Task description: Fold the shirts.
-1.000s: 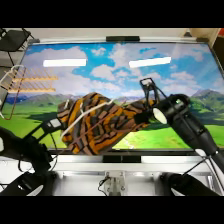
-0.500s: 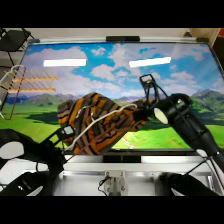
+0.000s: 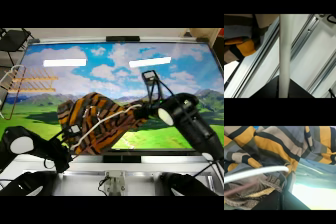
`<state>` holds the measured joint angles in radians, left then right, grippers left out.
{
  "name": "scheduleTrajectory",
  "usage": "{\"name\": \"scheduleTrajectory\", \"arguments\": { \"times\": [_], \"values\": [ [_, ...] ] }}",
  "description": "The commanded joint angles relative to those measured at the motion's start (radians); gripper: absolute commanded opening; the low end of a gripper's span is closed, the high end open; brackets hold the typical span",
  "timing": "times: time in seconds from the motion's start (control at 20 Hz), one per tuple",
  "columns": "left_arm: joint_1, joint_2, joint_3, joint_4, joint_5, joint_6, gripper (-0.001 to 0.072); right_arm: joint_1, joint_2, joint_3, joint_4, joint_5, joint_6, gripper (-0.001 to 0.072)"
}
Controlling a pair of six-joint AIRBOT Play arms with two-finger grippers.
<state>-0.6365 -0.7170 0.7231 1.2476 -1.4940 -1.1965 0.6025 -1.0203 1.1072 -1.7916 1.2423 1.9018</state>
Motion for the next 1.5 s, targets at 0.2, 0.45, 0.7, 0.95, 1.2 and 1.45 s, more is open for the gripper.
{"name": "scheduleTrajectory", "arguments": {
  "times": [0.2, 0.45, 0.7, 0.95, 1.2, 1.45],
  "values": [
    [0.000, 0.160, 0.004, 0.143, -0.135, 0.008, 0.0054, 0.000, 0.002, 0.001, -0.070, 0.043, 0.010, 0.0062],
    [-0.002, 0.172, 0.003, 0.119, -0.104, 0.084, 0.0053, 0.000, 0.002, 0.001, -0.047, 0.041, 0.031, 0.0061],
    [-0.019, 0.118, -0.012, 0.073, -0.018, 0.089, 0.0053, 0.000, 0.002, 0.002, -0.038, 0.038, 0.034, 0.0062],
    [-0.027, 0.014, -0.037, 0.069, 0.090, 0.058, 0.0053, 0.000, 0.002, 0.053, -0.032, 0.037, 0.028, 0.0062],
    [-0.035, 0.013, -0.027, 0.054, 0.134, 0.027, 0.0053, 0.001, 0.002, 0.140, 0.008, 0.048, -0.025, 0.0062],
    [-0.188, 0.000, -0.027, 0.053, 0.237, 0.084, 0.0053, 0.063, 0.002, 0.186, 0.013, 0.014, -0.091, 0.0062]
  ]
}}
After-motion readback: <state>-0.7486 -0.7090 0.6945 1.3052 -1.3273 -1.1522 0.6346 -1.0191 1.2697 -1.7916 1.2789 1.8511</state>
